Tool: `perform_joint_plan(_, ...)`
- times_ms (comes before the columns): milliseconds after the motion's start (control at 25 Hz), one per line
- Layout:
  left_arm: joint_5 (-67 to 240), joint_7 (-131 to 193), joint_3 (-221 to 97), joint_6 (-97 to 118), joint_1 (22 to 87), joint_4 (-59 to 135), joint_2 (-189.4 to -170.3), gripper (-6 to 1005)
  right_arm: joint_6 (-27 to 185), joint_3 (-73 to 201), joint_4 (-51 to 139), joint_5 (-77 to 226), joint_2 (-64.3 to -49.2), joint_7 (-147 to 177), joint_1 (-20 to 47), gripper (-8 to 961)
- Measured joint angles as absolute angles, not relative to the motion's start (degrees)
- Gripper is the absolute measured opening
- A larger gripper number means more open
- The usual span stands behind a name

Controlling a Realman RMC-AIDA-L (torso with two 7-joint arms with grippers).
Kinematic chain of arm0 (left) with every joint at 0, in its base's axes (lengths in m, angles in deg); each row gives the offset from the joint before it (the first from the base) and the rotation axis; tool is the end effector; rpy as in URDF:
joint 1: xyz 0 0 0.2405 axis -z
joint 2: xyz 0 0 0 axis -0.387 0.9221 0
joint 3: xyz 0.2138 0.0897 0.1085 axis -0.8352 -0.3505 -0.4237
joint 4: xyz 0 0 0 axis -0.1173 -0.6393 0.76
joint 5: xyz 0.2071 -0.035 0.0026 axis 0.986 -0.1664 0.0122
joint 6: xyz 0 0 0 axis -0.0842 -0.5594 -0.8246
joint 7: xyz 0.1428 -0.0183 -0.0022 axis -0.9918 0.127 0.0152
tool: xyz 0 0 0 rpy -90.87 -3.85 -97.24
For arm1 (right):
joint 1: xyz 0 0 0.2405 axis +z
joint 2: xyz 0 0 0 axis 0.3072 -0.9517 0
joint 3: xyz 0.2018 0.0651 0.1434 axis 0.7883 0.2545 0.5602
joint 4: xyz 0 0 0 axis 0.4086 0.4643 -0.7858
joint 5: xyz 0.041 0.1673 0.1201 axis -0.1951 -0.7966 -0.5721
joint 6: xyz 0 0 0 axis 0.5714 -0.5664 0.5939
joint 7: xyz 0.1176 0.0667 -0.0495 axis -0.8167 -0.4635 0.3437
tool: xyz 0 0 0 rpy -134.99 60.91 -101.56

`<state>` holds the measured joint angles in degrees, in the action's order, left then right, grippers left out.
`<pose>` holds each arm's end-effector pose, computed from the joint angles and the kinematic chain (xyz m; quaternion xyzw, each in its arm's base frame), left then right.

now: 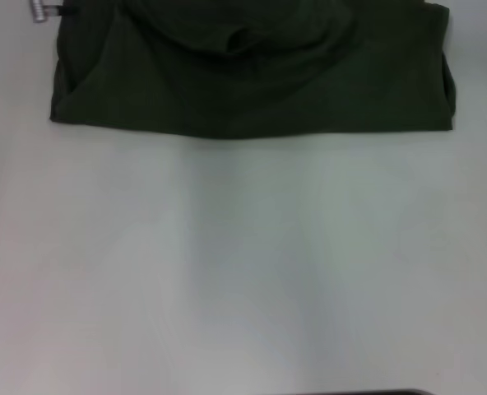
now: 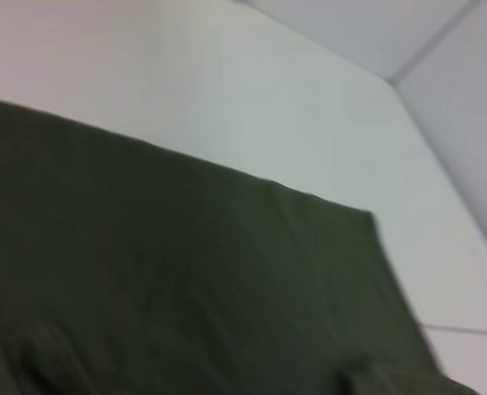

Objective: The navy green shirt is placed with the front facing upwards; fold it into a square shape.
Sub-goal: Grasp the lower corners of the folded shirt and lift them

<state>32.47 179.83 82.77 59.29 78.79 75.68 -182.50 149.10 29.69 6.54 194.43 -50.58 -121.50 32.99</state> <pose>-0.1702 0.4777 0.0100 -0.7649 -0.5669 -0.1790 0.2480 0.2010 0.4531 0.0918 -0.8369 0.4972 0.1081 0.2018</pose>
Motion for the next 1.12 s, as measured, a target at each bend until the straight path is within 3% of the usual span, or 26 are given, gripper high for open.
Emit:
perform_joint_plan(120, 26.2, 179.8, 83.0, 72.5, 74.2, 81.5, -180.35, 752, 154.7, 33.0, 3.4, 189.9, -50.24, -121.3, 29.5, 606)
perform_joint_plan(200, 26.2, 179.8, 83.0, 72.5, 74.2, 81.5, -180.35, 752, 156.3, 33.8, 2.6, 188.2, -50.06, -121.4, 28.0, 637)
perform_joint_plan(320, 19.8, 179.8, 83.8, 82.3, 70.1, 82.5, -176.85, 751, 160.7, 36.1, 1.3, 183.5, -49.22, -121.4, 24.0, 683)
perform_joint_plan(480, 18.6, 180.1, 86.3, 87.3, 67.4, 81.1, -174.45, 751, 163.5, 39.3, 1.3, 178.6, -48.7, -121.0, 18.4, 841)
perform_joint_plan(800, 18.9, 180.2, 89.2, 86.7, 62.4, 78.9, -174.07, 752, 165.3, 40.2, 1.6, 176.8, -48.87, -116.3, 13.0, 930)
perform_joint_plan(1120, 18.7, 179.5, 89.4, 82.0, 58.5, 79.0, -175.53, 752, 163.8, 40.0, 1.9, 178.4, -50.95, -111.0, 11.3, 930)
